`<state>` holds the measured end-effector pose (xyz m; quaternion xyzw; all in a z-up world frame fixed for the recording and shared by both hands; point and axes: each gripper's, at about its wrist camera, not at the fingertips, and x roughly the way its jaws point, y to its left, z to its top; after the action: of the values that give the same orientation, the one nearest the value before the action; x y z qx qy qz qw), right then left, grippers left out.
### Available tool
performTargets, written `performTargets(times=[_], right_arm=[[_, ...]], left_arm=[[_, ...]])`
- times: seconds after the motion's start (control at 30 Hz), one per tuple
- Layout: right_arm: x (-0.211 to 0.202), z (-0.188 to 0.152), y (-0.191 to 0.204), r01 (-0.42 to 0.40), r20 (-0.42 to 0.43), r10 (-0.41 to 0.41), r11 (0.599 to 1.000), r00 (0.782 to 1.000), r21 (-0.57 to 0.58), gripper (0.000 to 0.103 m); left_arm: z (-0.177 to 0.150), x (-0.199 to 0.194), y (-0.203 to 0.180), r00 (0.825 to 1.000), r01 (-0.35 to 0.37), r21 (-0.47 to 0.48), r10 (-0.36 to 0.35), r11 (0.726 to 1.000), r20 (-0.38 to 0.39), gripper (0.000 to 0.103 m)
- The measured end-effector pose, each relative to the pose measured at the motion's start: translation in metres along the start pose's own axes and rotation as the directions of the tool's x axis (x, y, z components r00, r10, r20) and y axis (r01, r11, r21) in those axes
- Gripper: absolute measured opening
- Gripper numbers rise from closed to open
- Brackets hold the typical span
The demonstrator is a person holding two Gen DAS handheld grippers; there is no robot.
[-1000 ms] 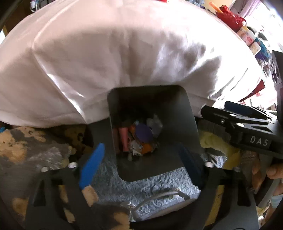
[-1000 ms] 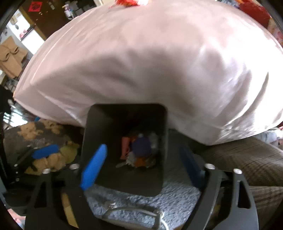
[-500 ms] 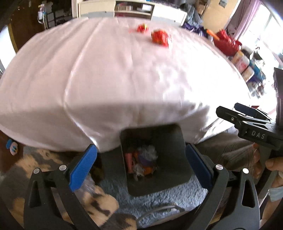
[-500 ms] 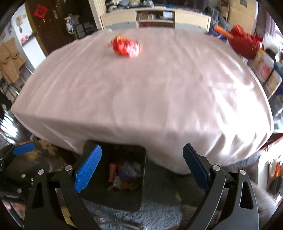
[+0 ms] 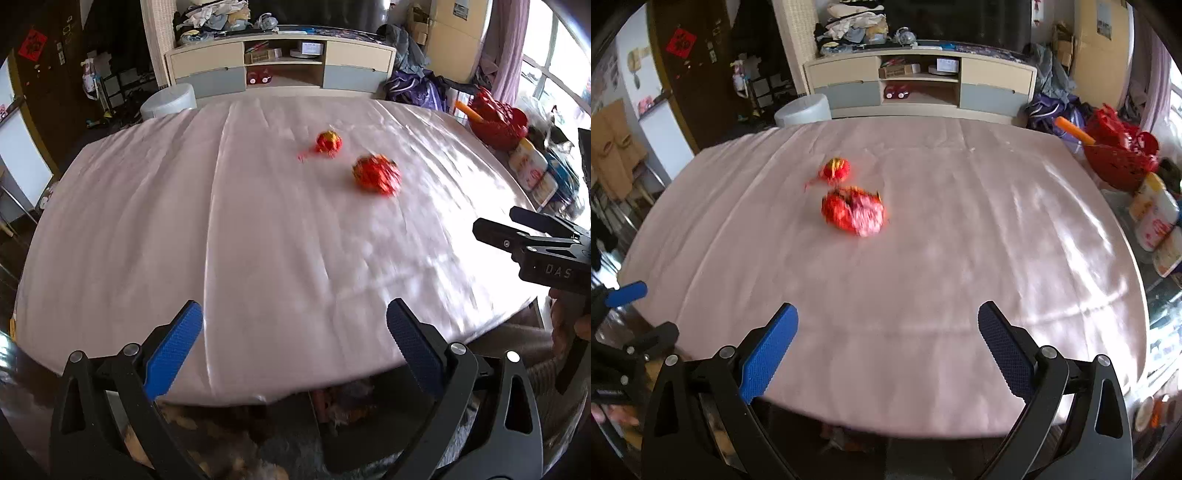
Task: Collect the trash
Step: 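Grasp the red foil wrapper with the right tool while the left tool grasps the red-gold ornament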
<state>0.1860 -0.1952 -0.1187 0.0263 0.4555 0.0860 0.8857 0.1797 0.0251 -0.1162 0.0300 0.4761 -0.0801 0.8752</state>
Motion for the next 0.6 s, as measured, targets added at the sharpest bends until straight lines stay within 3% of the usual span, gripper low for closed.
performTargets(times=[0.3,0.53,0.6], right_arm=[[0.071,0.055,0.012,-0.048,-0.029,0.05,0.996,0.998,0.07,0.098],[0.112,0.064,0.019,-0.038,-0.066,0.041,0.998,0.997,0.05,0.097],[0.118,0.066,0.017,-0.038,-0.062,0.04,0.998,0.997,0.044,0.091]], left_arm=[[0.056,0.032,0.015,0.999,-0.037,0.018,0.037,0.999,-0.007,0.095],[0.082,0.061,0.019,0.999,-0.041,0.047,0.043,0.998,-0.03,0.095],[0.089,0.069,0.019,0.999,-0.04,0.05,0.042,0.998,-0.033,0.095]])
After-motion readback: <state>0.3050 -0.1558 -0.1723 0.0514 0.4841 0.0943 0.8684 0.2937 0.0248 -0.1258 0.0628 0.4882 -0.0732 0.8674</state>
